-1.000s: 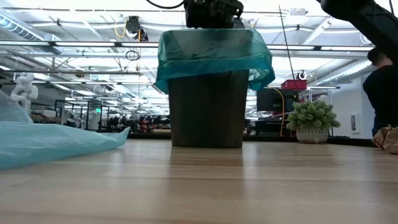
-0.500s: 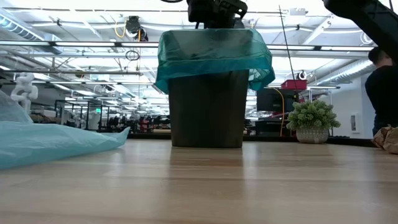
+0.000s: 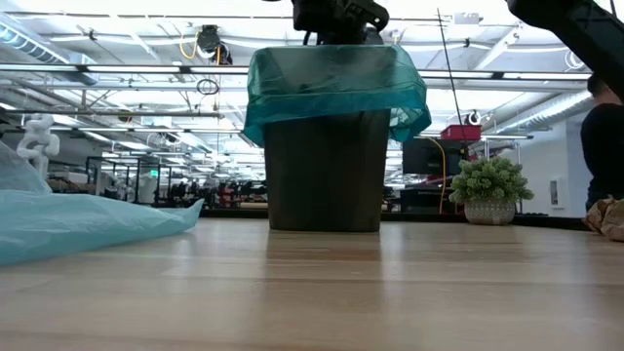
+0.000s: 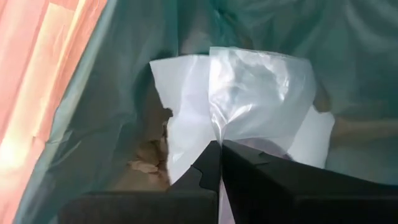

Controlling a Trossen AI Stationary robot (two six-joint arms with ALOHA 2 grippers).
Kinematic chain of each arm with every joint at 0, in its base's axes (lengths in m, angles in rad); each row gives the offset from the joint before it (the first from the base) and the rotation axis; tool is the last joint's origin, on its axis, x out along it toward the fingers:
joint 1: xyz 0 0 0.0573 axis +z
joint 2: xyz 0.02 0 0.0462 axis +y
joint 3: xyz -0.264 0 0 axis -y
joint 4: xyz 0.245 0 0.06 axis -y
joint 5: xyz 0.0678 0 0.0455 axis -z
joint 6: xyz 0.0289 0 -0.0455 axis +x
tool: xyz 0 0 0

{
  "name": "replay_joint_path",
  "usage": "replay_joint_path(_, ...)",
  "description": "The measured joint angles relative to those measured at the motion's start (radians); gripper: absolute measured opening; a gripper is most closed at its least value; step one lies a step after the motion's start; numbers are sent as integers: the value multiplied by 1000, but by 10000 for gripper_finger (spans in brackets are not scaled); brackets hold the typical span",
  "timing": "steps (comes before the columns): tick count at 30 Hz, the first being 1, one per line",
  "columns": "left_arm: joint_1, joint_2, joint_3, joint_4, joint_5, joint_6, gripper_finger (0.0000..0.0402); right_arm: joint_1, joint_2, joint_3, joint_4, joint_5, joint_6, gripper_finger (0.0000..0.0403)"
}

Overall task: Place trash/remove bag and relplace
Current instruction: Put the transparent cellophane into the trash bin

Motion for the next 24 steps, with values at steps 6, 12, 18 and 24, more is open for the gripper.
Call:
replay_joint_path(6,0,-3,0,0,0,0,0,0,0,0,41,46,-121,0)
replay_joint_path(12,0,-3,0,0,0,20,0,-14,0,0,72,56,-209,0)
replay_joint_path(18,0,-3,0,0,0,19,0,-34,8,-4,68,56,-281,0)
replay_joint_path(24,0,-3,0,0,0,19,0,-34,13,-15,103,48,-217,0)
